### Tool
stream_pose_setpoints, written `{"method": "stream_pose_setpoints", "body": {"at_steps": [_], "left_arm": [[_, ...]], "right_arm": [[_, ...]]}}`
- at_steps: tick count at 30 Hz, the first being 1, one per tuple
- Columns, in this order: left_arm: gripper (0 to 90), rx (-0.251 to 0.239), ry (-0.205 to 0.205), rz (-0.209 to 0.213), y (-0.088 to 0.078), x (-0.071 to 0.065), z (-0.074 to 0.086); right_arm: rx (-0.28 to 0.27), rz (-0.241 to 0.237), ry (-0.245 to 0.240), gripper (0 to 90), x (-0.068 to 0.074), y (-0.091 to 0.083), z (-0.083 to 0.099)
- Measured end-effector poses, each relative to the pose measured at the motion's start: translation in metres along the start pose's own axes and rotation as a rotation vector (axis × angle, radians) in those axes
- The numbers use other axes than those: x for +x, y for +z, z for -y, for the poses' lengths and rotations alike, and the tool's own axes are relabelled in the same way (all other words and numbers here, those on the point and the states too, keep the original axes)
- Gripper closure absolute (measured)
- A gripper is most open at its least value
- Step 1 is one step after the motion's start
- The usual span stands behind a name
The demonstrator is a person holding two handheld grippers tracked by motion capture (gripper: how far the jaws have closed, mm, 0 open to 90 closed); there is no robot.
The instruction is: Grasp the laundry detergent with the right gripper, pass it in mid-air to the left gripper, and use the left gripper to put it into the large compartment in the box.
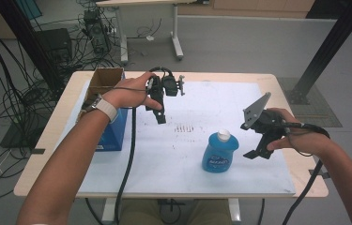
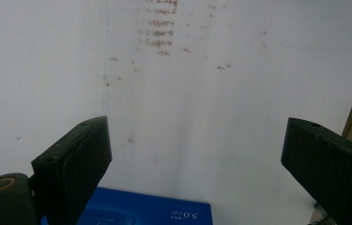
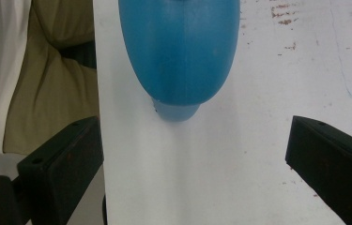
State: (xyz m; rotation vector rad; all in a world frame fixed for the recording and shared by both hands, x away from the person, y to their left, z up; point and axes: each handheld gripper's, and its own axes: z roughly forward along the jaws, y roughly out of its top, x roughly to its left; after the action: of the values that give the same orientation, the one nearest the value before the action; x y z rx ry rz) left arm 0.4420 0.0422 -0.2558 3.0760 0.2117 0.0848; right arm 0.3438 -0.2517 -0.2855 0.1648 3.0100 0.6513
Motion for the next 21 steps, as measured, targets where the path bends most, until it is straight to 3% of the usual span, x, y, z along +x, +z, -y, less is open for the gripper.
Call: {"method": "stream_pose_setpoints", "body": {"at_steps": [21], "left_arm": [[9.3, 0.0, 0.002, 0.0, 0.003, -0.001, -0.002]], "right_arm": [[-0.103, -0.015, -0.003, 4.6, -0.001, 0.013, 0.011]]}}
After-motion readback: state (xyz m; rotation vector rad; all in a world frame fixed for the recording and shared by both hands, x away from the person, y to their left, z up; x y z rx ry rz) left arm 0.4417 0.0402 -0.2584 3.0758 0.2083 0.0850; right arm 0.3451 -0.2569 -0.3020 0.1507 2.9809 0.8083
